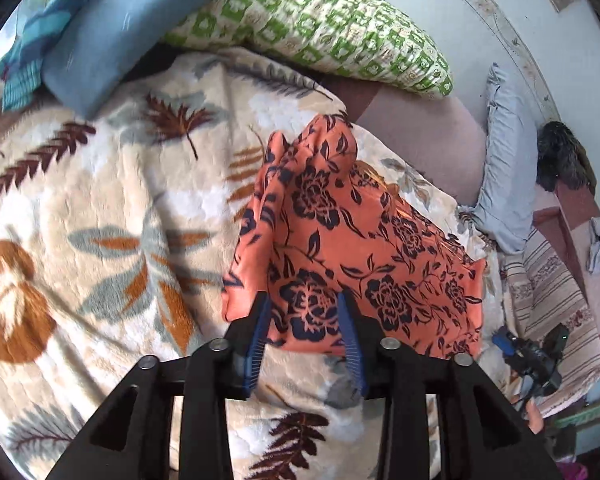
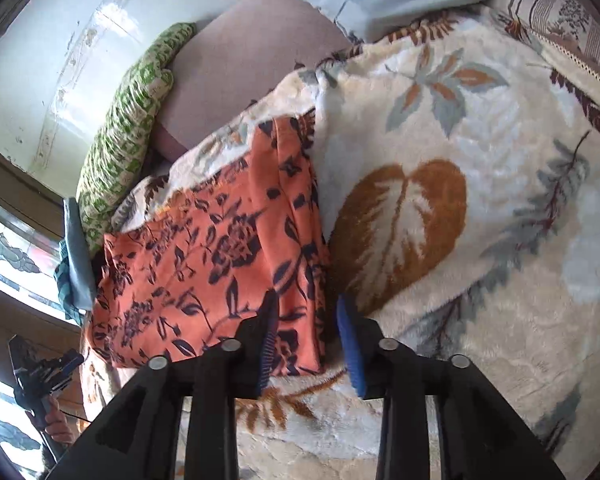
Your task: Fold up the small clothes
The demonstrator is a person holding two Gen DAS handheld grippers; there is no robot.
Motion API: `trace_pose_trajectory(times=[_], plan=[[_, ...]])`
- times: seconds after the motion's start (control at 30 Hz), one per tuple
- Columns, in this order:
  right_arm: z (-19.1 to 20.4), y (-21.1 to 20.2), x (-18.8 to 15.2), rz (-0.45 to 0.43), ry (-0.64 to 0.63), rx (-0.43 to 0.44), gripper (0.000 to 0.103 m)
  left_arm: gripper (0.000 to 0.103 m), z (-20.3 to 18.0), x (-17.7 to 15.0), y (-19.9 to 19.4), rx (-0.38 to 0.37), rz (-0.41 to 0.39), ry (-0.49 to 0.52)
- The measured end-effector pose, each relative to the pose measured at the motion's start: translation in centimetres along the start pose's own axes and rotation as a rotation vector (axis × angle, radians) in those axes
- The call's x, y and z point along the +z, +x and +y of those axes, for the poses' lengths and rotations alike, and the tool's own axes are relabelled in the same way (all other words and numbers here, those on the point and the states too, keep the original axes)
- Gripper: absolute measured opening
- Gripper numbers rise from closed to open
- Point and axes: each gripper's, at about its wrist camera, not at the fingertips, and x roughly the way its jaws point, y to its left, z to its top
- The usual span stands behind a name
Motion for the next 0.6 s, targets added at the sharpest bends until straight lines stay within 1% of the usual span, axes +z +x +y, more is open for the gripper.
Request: trace_pose_trajectory(times=[0.03,0.07,0.13,0.2,0.27,0.33,0.37,0.4,0.43,0.47,0.5,0.53,0.57,0.6], plan=[[0.4,-0.2,0.8,-0.019,0.011,0.016,0.052,0.055,-0.7,0.5,0.1,0.044,-0.01,0.022],[0.9,-0.2,1.7,-0.033,0.016,0.026,0.056,0.055,-1.2,1.6,0.7,0.081,-0.008,0.043],[2.1,0.7,3.3,-0.044,0.015,0.015,0.06,0.055,-3.4,3.3,3.2,0.138,0.031,0.068],[3.1,2.6,4.8,-0.026,0.024,-0.007,0.063,0.055,-5.1,5.5,6.4,0.197,0.065,0.071],[4.0,4.9,5.9,-0.022,0.019,-0.058,0.063,0.054,-5.2,7.0,8.8,0.263,0.073,0.077],[4.5,7.1,6.6,-0.017,0.003,-0.143,0.063,0.055,-5.2,8.0,12.0,0.303,0.089,0.083],[4.6,8.2,7.0,-0.012,-0.003,-0.179,0.063,0.054,-5.2,8.0,13.5,0.321,0.117,0.091],[4.6,9.2,7.2,-0.011,-0.013,-0.209,0.062,0.048,-5.1,8.0,15.0,0.326,0.158,0.1],[4.7,9.9,7.4,-0.008,-0.035,-0.224,0.047,0.023,-4.9,7.9,16.2,0.325,0.199,0.108],[4.8,10.6,7.8,0.008,-0.06,-0.203,0.028,0.016,-4.6,7.8,16.8,0.312,0.228,0.103],[5.2,10.8,8.3,0.025,-0.083,-0.187,0.006,0.016,-4.3,7.9,16.7,0.281,0.207,0.08],[5.6,10.0,8.9,-0.007,-0.095,-0.13,0.005,0.015,-3.8,8.1,15.9,0.246,0.156,0.048],[6.0,8.5,9.3,-0.067,-0.096,-0.028,0.005,0.015,-3.3,8.2,15.3,0.223,0.112,0.023],[6.2,6.9,9.7,-0.134,-0.093,0.065,0.005,0.015,-2.9,8.2,15.2,0.215,0.092,0.004]])
